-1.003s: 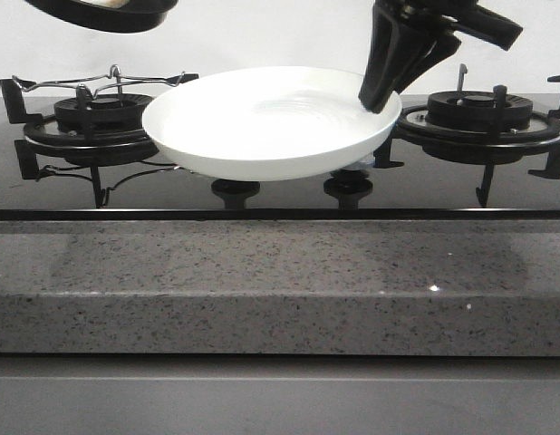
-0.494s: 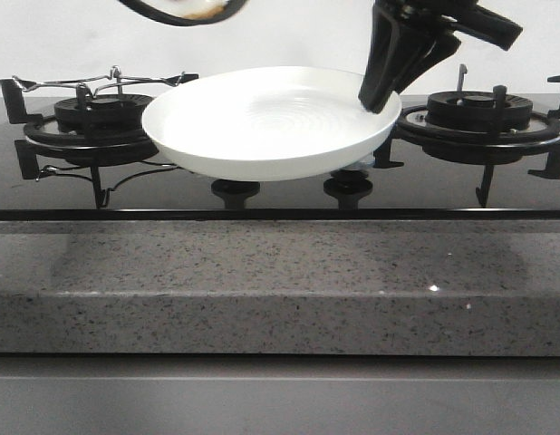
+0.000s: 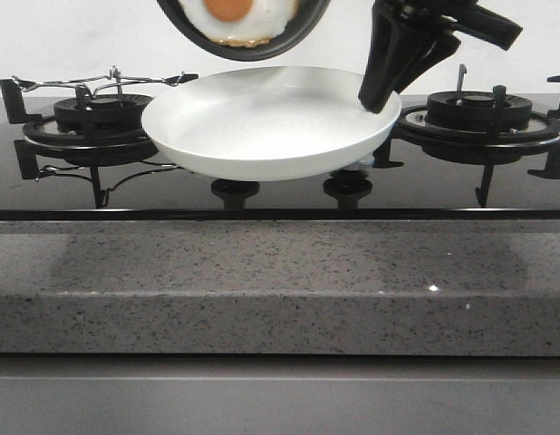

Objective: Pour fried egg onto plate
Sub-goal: 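Tip the pan over the plate with the left gripper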

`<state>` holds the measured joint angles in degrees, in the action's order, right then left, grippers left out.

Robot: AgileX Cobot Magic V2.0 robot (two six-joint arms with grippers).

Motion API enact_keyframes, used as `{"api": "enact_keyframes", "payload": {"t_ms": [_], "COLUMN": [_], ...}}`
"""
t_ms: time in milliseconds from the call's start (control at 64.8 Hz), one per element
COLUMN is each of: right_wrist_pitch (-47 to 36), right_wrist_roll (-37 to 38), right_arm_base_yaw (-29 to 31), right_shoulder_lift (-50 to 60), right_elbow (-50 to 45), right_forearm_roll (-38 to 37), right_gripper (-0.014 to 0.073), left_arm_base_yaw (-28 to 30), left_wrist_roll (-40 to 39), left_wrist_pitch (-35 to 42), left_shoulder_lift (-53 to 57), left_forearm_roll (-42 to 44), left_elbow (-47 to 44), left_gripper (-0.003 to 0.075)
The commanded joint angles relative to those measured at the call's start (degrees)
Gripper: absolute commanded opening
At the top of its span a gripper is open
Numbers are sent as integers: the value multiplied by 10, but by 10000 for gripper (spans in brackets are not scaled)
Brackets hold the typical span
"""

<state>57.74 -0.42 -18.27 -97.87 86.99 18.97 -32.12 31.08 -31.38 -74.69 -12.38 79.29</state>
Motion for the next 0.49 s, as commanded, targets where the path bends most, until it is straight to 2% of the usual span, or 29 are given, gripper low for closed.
{"api": "enact_keyframes", "payload": {"t_ms": [0, 309, 478], "right_wrist_pitch": [-19, -19, -19], "right_wrist_roll": [-7, -7, -7], "right_arm_base_yaw": [1, 1, 1], "right_shoulder_lift": [26, 26, 26], "right_elbow": [13, 13, 13], "right_forearm_roll": [10, 10, 10], "right_gripper": [-67, -67, -67], "left_arm_base_yaw": [-12, -11, 28], "left_wrist_roll": [-1, -3, -73], "left_wrist_pitch": [70, 70, 66], "left_shoulder_lift": [21, 21, 21], "left_forearm_roll": [30, 36, 32], "left_elbow": [18, 18, 18], "left_gripper": [-19, -19, -19]}}
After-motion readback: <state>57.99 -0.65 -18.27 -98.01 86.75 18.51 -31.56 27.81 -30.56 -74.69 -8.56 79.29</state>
